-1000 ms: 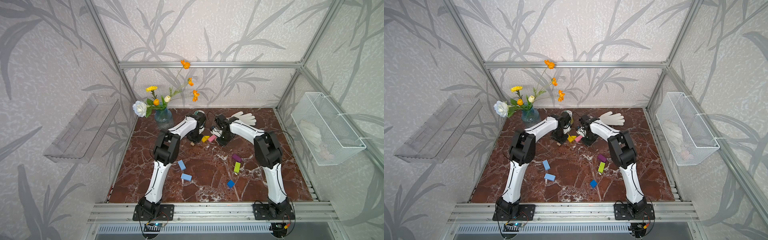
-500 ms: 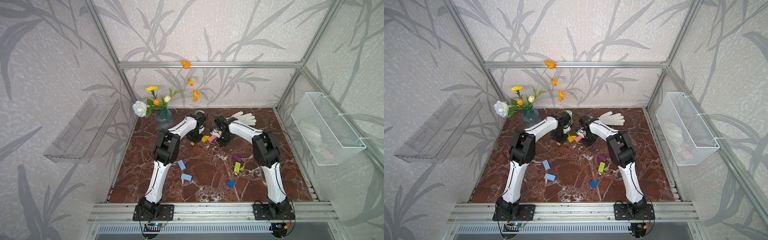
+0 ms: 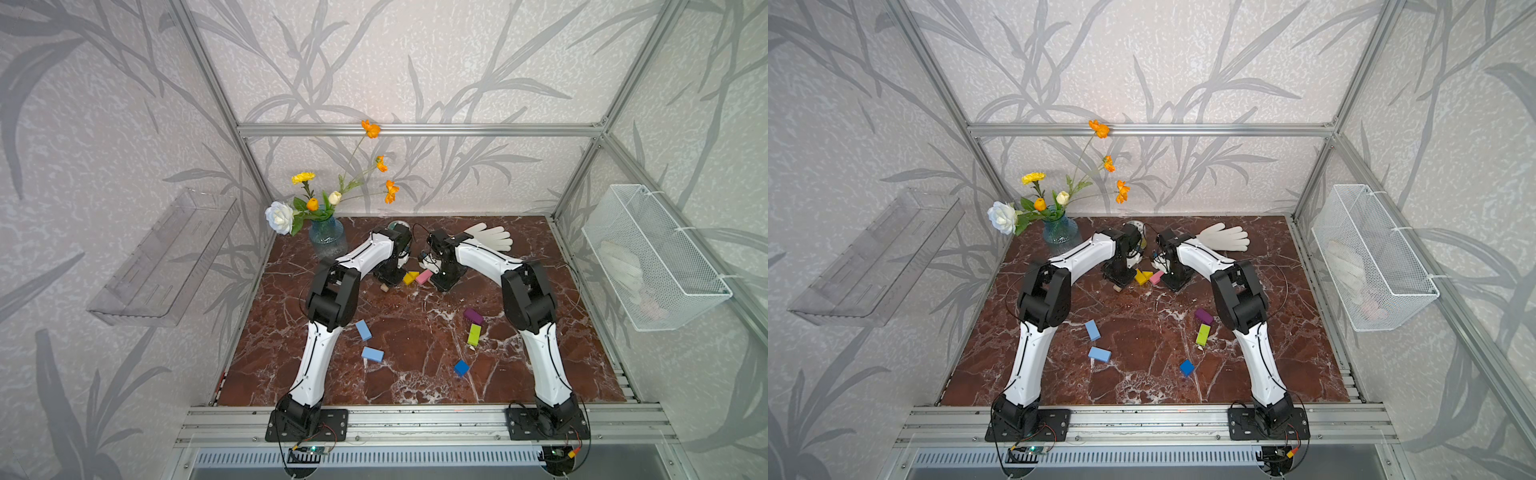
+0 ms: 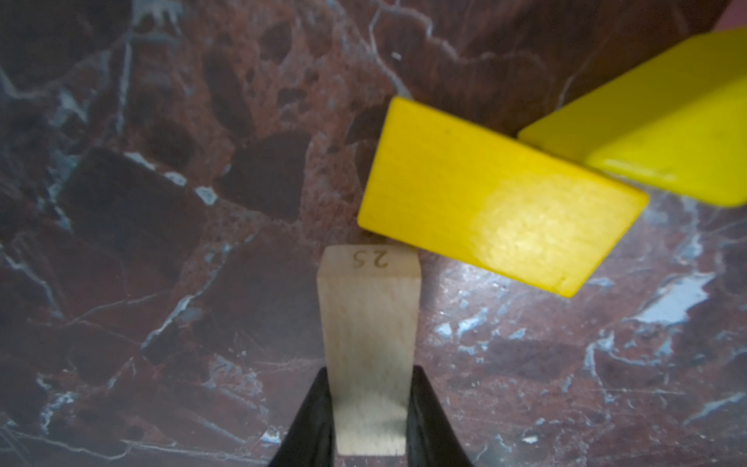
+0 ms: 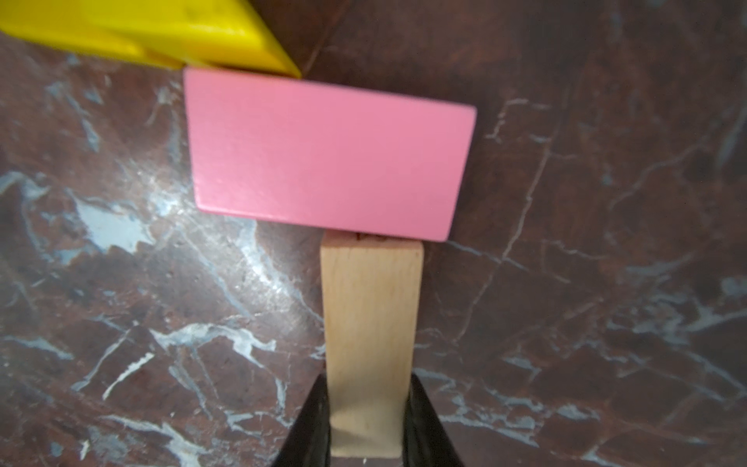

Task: Assemble a heart with building blocks
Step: Assemble the building block at the center of the board.

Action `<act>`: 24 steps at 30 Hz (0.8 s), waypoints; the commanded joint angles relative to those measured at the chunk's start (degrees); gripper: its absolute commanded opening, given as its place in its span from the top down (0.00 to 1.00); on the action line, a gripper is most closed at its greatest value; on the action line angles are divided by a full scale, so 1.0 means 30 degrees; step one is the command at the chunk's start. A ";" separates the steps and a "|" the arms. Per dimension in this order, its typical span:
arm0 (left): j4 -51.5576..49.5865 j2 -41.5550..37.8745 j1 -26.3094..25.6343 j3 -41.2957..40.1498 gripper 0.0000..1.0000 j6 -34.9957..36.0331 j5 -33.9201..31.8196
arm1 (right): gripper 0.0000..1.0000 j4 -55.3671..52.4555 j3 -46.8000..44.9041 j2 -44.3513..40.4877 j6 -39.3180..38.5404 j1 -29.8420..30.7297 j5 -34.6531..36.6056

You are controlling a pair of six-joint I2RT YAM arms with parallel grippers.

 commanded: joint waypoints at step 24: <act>-0.0316 0.0369 -0.0049 -0.0457 0.59 0.0259 -0.0480 | 0.88 -0.0885 0.0793 0.1138 -0.0025 -0.0252 0.0124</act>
